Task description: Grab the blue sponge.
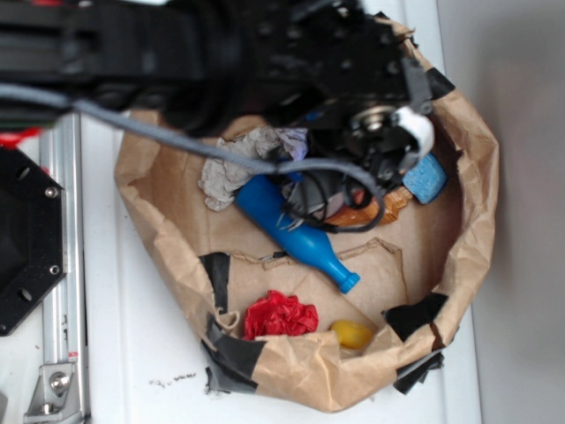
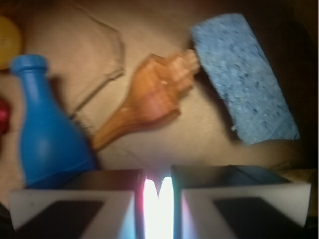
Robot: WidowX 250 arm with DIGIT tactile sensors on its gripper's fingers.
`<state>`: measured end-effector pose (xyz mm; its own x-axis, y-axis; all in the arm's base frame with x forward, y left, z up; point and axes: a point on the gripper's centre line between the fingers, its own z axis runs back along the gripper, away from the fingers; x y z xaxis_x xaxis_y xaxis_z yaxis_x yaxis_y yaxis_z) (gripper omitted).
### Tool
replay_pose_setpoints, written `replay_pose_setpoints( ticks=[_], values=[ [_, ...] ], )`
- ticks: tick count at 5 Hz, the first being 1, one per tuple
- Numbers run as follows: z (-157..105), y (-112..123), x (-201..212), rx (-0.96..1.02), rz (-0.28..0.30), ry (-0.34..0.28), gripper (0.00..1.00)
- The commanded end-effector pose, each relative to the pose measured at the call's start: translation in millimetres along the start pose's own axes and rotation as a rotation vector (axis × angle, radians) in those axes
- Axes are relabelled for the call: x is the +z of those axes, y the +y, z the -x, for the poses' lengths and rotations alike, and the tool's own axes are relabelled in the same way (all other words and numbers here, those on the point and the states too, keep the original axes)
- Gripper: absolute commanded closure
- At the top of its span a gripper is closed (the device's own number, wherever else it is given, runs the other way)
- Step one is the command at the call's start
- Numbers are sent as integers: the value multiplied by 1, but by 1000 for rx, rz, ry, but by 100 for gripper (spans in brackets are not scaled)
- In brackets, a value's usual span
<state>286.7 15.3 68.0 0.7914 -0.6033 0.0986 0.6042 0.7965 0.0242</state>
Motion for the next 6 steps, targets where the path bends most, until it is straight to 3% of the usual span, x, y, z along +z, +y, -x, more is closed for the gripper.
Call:
replay_pose_setpoints(
  ticks=[1,2,3,4,5,6],
  values=[
    [-13,13,22,-5,-105,-49,0],
    [-17,35,20,-67,-153,-73,0],
    [-17,48,10,-86,-175,-55,0],
    [-18,54,5,-112,-157,-34,0],
    [-22,42,-11,-164,-125,-17,0],
    [-29,32,-14,-200,-183,-25,0]
  ],
)
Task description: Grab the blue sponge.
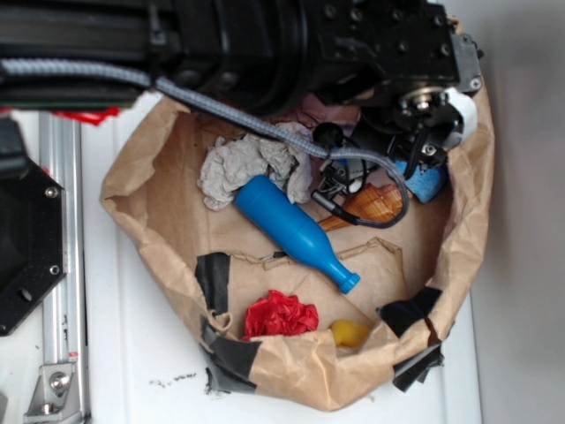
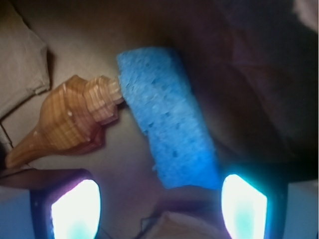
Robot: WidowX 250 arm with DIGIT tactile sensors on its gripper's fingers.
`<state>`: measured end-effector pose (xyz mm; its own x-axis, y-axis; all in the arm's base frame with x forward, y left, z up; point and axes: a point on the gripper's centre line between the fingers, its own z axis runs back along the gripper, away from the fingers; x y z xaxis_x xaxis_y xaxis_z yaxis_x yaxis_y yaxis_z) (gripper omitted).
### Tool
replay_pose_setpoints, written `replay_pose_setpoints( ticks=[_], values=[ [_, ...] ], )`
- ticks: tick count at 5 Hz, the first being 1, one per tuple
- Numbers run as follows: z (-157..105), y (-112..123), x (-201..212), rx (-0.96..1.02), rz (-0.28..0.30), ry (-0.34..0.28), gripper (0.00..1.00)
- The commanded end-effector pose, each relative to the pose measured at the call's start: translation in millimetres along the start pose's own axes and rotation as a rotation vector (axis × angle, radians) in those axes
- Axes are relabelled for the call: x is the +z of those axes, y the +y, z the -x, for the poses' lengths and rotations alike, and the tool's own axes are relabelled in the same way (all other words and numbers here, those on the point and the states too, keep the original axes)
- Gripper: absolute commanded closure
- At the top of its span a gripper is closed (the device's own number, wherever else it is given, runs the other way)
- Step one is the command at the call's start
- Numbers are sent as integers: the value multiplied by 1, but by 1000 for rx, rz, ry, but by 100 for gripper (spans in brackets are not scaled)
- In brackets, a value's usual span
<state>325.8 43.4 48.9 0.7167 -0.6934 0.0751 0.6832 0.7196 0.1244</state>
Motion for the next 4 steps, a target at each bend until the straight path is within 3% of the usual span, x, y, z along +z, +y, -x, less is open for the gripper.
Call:
replay_pose_setpoints(
  ticks=[1,2,4],
  values=[
    [-26,-13,9,-128,-167,-34,0],
    [-26,-8,6,-124,-204,-28,0],
    [-26,-11,-2,-121,-184,0,0]
  ],
)
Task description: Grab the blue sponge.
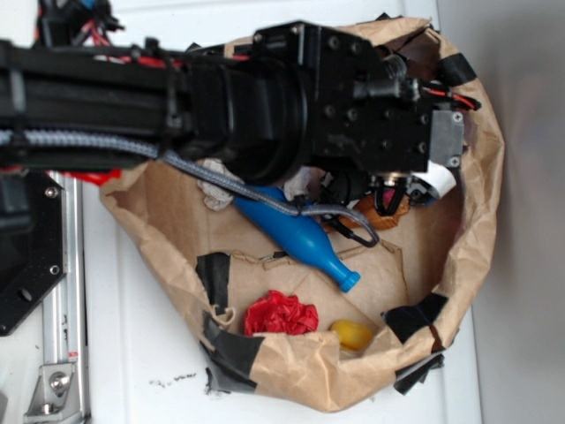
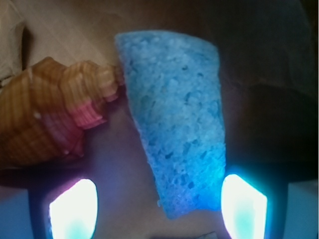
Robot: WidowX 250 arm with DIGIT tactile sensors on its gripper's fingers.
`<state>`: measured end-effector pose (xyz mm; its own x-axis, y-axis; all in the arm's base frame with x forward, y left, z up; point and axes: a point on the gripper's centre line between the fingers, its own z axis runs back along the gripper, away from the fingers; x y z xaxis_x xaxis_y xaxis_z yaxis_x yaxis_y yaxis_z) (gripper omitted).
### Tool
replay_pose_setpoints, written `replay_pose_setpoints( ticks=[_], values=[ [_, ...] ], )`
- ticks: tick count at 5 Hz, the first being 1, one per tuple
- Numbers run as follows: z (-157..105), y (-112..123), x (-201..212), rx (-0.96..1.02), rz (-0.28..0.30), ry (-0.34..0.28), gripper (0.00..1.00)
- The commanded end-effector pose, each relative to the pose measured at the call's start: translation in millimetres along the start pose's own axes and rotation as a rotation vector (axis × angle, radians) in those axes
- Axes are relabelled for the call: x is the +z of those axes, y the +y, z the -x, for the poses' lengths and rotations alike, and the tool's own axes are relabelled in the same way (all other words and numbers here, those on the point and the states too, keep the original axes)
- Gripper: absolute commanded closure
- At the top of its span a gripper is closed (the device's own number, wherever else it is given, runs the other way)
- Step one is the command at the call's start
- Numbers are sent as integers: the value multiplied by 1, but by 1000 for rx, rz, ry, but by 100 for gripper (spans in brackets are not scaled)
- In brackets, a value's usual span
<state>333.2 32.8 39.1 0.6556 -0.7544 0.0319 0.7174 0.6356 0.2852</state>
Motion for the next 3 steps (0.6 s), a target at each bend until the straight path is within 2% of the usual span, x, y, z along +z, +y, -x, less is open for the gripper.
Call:
replay_pose_setpoints(
  ticks=[1,2,3],
  values=[
    [-14,-9,12,-33,21,-38,0],
    [-19,-23,28,-57,38,-97,0],
    [-18,-18,28,-29,22,-90,0]
  ],
)
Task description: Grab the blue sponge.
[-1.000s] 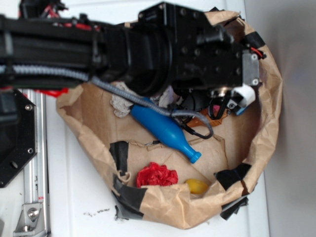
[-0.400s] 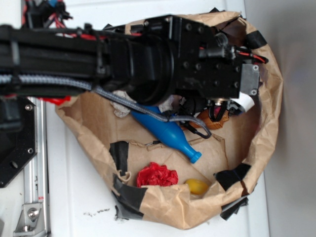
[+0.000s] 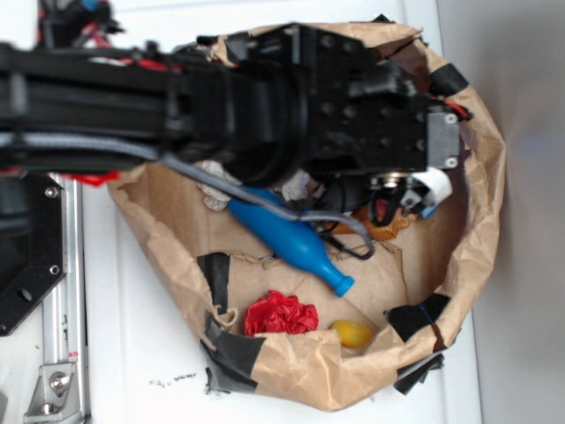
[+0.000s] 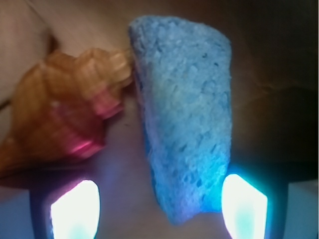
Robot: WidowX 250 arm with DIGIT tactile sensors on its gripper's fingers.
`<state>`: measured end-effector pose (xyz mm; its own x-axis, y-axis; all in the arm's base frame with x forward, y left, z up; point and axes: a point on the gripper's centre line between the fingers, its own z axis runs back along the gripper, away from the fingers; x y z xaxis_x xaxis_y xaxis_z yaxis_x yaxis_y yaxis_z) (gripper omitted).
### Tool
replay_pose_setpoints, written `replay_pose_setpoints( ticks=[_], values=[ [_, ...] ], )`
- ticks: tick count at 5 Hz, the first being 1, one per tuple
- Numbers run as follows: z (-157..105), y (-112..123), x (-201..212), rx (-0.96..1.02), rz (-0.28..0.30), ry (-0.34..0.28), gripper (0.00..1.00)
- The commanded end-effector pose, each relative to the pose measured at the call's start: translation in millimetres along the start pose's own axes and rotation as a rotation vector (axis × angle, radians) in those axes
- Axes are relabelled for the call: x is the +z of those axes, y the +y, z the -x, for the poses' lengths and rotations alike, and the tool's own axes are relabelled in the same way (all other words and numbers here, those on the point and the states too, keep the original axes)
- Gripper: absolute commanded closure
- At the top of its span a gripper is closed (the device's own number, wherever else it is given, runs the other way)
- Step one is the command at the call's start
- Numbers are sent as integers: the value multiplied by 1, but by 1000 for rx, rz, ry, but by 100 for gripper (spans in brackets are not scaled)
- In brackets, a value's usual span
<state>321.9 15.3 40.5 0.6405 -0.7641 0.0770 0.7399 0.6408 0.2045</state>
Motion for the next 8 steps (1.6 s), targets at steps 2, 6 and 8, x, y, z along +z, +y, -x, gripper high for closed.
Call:
replay_pose_setpoints(
  ticks=[2,6,8],
  values=[
    [-1,29,17,59,-101,-35,0],
    [-6,24,-19,104,-31,53,100],
    [3,10,39,336,66,-28,100]
  ],
)
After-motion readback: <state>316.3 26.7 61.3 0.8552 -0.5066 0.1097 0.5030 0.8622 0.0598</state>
